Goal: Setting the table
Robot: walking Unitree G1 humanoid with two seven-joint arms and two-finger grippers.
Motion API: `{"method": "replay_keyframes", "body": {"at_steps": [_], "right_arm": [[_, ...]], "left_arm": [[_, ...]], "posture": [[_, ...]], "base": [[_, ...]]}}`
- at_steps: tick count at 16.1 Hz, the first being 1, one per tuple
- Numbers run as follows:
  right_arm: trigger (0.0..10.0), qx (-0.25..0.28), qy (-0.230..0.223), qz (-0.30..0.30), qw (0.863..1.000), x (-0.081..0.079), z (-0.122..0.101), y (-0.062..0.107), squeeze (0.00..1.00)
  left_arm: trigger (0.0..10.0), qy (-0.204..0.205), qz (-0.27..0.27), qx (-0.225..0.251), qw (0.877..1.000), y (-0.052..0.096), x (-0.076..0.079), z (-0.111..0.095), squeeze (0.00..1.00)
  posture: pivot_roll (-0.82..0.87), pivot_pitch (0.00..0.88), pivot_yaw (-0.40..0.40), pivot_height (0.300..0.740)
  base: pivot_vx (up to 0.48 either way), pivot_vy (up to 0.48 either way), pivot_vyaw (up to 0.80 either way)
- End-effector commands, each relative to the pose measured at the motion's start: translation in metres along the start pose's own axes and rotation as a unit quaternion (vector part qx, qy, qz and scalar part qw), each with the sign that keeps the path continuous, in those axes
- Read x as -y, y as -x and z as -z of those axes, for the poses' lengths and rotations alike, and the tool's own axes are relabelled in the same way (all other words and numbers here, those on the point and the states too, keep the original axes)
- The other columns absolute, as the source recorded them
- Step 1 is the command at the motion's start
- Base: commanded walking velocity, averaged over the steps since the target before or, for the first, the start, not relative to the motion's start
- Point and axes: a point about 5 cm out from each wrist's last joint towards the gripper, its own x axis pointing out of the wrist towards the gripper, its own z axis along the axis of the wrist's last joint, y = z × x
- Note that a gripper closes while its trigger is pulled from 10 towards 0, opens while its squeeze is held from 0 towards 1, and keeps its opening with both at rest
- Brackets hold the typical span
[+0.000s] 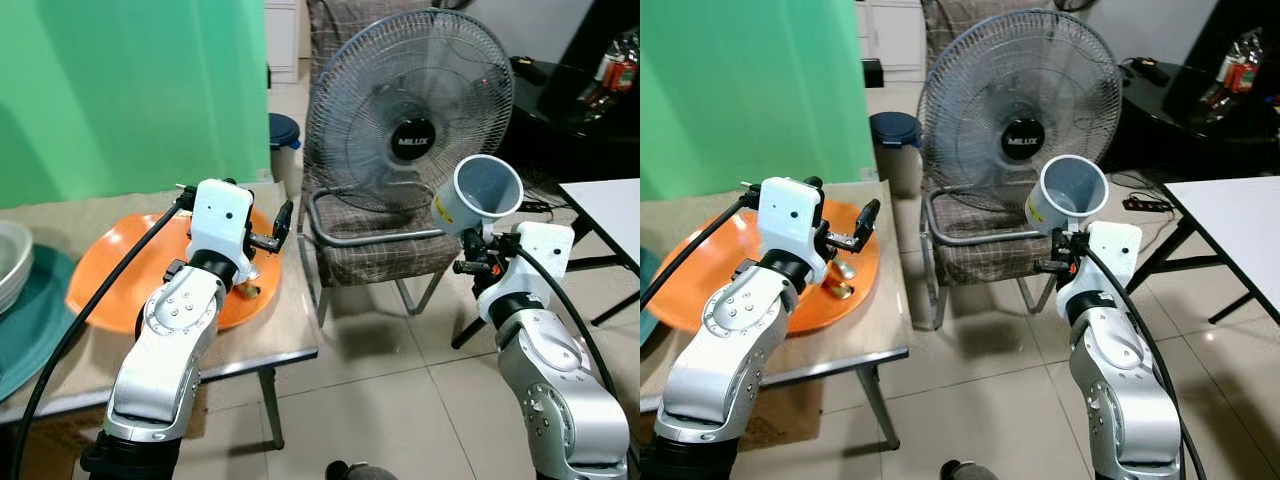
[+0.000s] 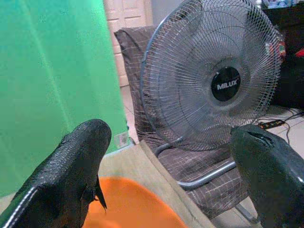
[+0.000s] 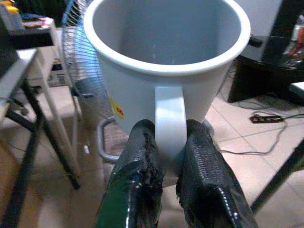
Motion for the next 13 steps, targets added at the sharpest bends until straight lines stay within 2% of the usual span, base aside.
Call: {"method": "replay_keyframes", "body": {"at_steps": [1, 3, 7, 13], "right_arm": [[10.0, 0.007, 0.011, 0.008, 1.000, 0.0017, -0.0044, -0.0007, 0.00], [10.0, 0.007, -0.001, 0.009, 1.000, 0.0021, -0.0044, -0.0003, 0.00], [10.0, 0.017, -0.014, 0.018, 1.000, 0.0062, -0.0067, 0.0009, 0.00], [10.0, 0.017, -0.018, 0.014, 1.000, 0.0044, -0.0066, 0.0021, 0.00]], "left_arm": [[10.0, 0.010, -0.005, 0.010, 1.000, 0.0000, -0.0028, -0.0020, 0.00], [10.0, 0.015, -0.004, 0.014, 1.000, -0.0001, -0.0040, -0.0031, 0.00], [10.0, 0.014, 0.013, 0.018, 1.000, 0.0008, 0.0001, -0.0044, 0.00], [10.0, -0.004, 0.032, 0.028, 0.999, 0.0012, 0.0049, -0.0063, 0.00]], "posture": [[0.05, 0.000, -0.063, 0.740], [0.05, 0.000, -0.065, 0.740], [0.05, 0.000, -0.066, 0.740], [0.05, 0.000, -0.064, 0.740]], "base": [[0.000, 0.000, -0.74], [0.000, 0.000, -0.74], [0.249, 0.000, -0.76], [0.000, 0.000, -0.77]]}}
